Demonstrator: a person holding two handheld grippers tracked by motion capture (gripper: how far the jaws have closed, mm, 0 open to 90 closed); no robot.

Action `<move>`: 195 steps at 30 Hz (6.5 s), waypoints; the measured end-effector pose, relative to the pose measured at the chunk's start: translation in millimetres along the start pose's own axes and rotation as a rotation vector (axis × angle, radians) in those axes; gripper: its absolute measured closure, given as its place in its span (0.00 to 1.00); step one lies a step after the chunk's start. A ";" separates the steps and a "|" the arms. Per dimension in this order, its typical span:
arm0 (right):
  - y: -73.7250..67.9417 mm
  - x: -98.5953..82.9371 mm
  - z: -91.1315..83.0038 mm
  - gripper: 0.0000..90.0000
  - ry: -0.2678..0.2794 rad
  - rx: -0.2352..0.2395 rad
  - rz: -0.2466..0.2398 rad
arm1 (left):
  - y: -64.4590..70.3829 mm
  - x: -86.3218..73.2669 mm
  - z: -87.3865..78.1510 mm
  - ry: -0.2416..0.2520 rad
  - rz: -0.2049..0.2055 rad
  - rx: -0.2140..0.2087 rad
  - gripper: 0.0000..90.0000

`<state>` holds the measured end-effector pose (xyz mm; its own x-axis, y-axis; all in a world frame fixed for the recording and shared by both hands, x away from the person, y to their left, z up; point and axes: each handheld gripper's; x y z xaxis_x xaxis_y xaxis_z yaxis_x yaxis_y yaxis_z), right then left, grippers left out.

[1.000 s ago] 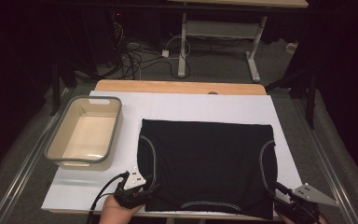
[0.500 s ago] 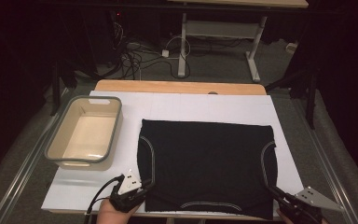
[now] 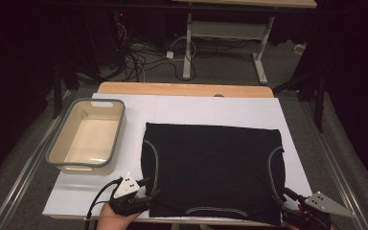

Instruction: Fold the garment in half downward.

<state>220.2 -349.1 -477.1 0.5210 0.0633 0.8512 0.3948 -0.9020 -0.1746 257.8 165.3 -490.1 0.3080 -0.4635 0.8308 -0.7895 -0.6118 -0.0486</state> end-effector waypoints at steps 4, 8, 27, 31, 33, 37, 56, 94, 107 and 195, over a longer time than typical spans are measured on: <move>1.4 3.6 2.7 0.28 0.032 0.012 0.008 | -4.0 2.9 1.1 0.016 0.006 0.006 0.30; 1.4 7.7 7.7 0.17 0.040 0.002 0.004 | -8.0 5.7 2.9 0.014 0.013 0.017 0.21; -1.8 14.3 19.7 0.00 0.061 -0.027 0.007 | -21.7 13.9 9.3 0.010 -0.026 0.034 0.00; -4.3 14.7 19.1 0.00 0.068 -0.031 0.007 | -25.9 19.3 14.6 0.020 -0.045 0.011 0.00; -5.4 14.8 18.7 0.00 0.070 -0.034 0.010 | -27.8 24.6 18.6 0.020 -0.039 0.007 0.00; -7.8 15.8 19.0 0.00 0.076 -0.040 0.010 | -35.7 38.9 29.9 0.015 -0.008 0.013 0.00; -37.8 40.5 52.8 0.00 0.075 -0.018 0.008 | -92.5 47.1 72.5 -0.004 -0.088 0.031 0.00; -166.0 64.8 131.6 0.00 0.039 0.197 -0.136 | -86.8 44.4 70.9 0.025 -0.046 0.057 0.00; -204.9 62.0 156.2 0.00 -0.016 0.259 -0.163 | -88.5 44.2 70.8 0.029 -0.057 0.049 0.00; -260.9 35.3 171.4 0.90 -0.109 0.439 -0.319 | -85.8 42.7 69.2 0.036 -0.086 0.113 0.00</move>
<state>265.3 -38.4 -486.4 0.3899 0.3695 0.8435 0.8121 -0.5697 -0.1258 375.4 153.7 -488.8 0.3510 -0.3844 0.8538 -0.6959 -0.7172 -0.0368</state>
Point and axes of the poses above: each handheld gripper's, and its own axes: z roughly forward along the jaws, x roughly out of its top, y roughly to its right, and after that the axes turned 10 degrees about z, right-handed
